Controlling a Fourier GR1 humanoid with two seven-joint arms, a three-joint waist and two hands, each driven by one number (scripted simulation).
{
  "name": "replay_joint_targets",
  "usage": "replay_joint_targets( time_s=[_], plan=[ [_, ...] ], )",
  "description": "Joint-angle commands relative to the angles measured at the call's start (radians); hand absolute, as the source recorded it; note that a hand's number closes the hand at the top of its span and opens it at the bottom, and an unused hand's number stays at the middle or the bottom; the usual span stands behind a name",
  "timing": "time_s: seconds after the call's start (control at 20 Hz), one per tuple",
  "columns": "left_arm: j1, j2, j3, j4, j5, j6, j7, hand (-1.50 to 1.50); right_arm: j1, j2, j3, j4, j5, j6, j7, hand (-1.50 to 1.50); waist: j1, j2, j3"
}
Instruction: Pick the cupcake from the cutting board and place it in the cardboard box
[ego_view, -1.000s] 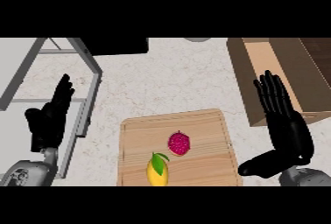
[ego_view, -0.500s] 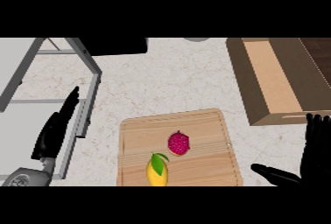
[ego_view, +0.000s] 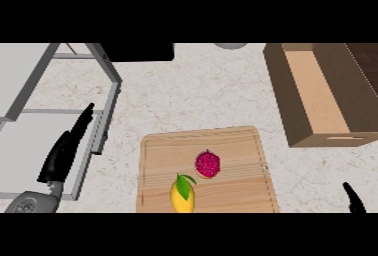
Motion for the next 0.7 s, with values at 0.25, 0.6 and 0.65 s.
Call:
replay_joint_targets(
  time_s=[0.25, 0.6, 0.65],
  plan=[
    [-0.032, -0.046, -0.028, -0.011, -0.058, 0.011, 0.029, 0.00, 0.218, 0.032, 0.181, -0.298, 0.419, -0.134, 0.320, -1.50, 0.021, 0.001, -0.001],
    [-0.028, -0.035, 0.015, 0.003, -0.037, -0.038, 0.006, 0.00, 0.158, 0.167, 0.297, -0.394, 0.772, -0.095, 0.703, -1.50, 0.037, 0.003, -0.001],
    [-0.082, -0.064, 0.018, 0.065, -0.057, -0.021, 0.013, 0.00, 0.259, 0.157, 0.343, -0.412, 0.804, -0.115, 0.659, -1.50, 0.019, 0.002, -0.001]
  ],
)
